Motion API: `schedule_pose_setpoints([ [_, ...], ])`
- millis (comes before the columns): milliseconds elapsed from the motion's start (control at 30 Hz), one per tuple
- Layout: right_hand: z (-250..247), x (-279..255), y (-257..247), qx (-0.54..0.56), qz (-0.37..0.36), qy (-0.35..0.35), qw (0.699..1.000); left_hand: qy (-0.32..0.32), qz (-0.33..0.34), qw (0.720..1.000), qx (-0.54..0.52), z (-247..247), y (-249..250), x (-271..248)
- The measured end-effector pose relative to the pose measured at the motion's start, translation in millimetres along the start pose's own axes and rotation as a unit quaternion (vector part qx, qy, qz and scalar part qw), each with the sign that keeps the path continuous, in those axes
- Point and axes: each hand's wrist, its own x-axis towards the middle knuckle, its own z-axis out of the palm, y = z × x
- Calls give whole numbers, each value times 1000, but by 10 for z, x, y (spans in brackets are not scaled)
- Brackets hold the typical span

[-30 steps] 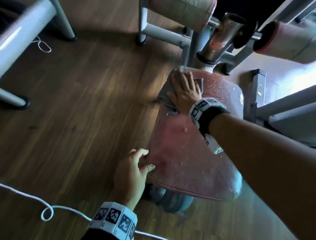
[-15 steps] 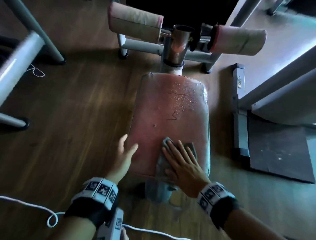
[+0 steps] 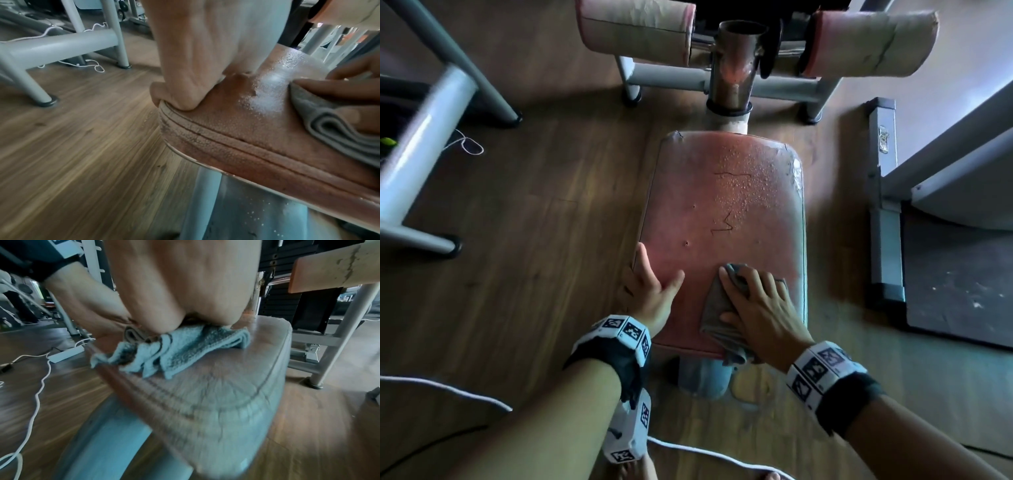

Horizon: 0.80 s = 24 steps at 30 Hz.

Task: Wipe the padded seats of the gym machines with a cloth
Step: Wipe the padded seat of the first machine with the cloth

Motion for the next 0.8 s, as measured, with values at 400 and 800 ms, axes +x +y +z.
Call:
schedule_pose_setpoints([
  [400,-90,524,-14,1,7,1,1000,17,3,999,-36,29,-102,92],
  [800,-93,597,-44,29,44,-7,999,30,-23,999,12,-6,13,-10],
])
